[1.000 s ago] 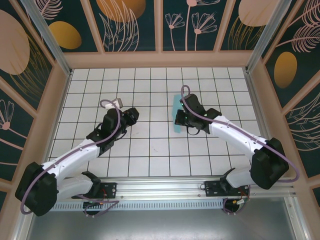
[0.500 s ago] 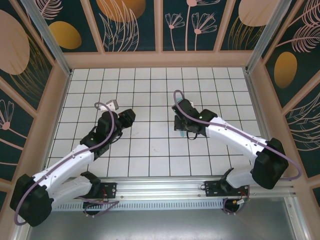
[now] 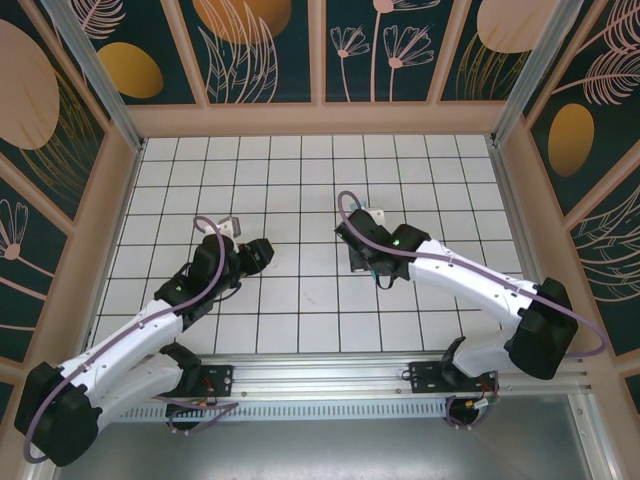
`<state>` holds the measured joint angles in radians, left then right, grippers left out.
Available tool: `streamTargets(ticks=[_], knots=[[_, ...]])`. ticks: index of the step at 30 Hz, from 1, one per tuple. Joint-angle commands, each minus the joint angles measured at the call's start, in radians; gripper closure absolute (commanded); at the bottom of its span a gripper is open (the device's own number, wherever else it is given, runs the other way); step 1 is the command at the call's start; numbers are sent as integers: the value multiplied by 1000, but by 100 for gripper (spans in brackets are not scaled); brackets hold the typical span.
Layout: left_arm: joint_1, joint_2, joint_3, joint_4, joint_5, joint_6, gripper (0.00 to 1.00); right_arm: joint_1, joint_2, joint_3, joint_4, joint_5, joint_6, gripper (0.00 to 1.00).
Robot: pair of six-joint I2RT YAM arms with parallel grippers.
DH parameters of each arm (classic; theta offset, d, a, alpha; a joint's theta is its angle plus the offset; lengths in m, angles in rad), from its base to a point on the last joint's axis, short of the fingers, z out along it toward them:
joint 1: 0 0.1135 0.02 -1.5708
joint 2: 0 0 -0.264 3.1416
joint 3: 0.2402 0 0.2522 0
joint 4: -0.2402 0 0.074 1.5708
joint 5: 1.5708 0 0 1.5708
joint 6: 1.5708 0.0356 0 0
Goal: Fold a paper plane with a square sheet of paper (pick it up from the middle)
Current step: Turn over the paper at the center of the table.
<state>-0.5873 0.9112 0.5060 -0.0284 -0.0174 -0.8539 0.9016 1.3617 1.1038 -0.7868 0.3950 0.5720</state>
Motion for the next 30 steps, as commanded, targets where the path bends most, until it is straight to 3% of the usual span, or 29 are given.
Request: streamTargets(ticks=[1,9,22,30], knots=[[8,-13,41,-55,17,-2,50,7,-10,25,-37,51,-41,99],[10,-63,109,-179,-61,32,46,2,170,129,-94,141,-85,100],[27,-128,109,-253,-140,57,45,40,572,398,-320,183,73,100],[36,-237,63,-306,-204,16,45,50,748,514,-254,-9,140,94]])
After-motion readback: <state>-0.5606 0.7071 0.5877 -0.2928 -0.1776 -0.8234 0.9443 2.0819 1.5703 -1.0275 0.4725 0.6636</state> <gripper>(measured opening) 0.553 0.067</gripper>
